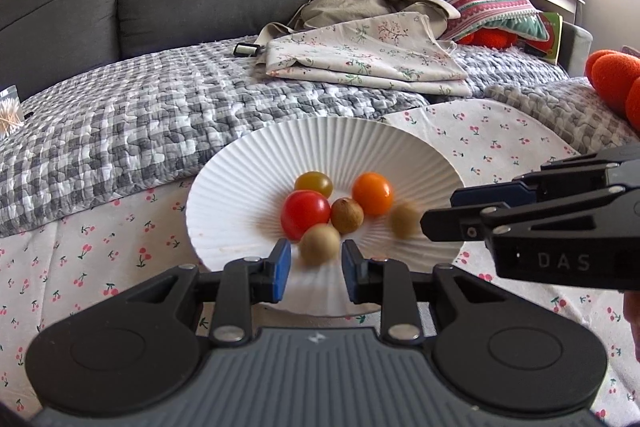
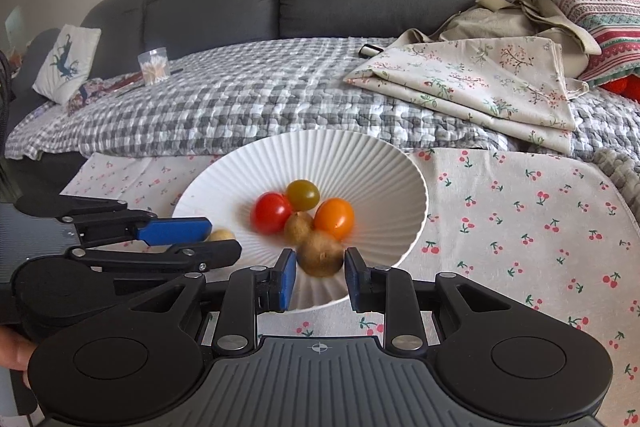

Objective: Organize fruits
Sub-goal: 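Lower both kiwis into the bowl and open both tools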

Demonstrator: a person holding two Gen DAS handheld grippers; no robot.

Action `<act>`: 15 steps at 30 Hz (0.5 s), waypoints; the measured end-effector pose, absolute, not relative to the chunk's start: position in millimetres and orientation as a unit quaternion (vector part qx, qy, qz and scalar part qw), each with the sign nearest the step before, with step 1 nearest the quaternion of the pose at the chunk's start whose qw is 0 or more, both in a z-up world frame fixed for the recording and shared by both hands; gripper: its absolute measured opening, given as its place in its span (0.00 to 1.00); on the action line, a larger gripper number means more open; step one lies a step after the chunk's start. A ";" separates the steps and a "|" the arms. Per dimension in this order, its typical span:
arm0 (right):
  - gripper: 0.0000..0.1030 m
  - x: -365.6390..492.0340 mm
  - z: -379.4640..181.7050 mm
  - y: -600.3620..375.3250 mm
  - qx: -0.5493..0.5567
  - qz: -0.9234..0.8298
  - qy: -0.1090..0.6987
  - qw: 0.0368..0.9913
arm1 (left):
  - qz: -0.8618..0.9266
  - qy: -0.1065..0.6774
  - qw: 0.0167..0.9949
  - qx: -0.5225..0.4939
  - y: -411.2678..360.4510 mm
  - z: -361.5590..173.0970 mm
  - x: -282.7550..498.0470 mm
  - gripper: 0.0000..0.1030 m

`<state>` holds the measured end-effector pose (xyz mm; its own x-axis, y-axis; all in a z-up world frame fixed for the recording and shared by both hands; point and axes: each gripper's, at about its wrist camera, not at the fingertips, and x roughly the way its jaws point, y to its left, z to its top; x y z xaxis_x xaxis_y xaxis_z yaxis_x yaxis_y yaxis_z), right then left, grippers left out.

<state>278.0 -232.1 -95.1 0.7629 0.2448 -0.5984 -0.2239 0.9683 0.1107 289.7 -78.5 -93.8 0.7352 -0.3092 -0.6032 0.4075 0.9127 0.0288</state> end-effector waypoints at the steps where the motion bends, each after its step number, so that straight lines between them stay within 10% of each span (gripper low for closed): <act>1: 0.27 277.3 -94.0 -232.7 0.020 0.127 0.319 0.939 | -0.193 0.309 0.928 0.077 -77.6 -93.1 290.1 0.27; 15: 0.31 267.6 -73.9 -268.4 0.088 0.097 0.307 0.943 | -0.166 0.325 0.930 0.038 -52.5 -77.1 281.7 0.43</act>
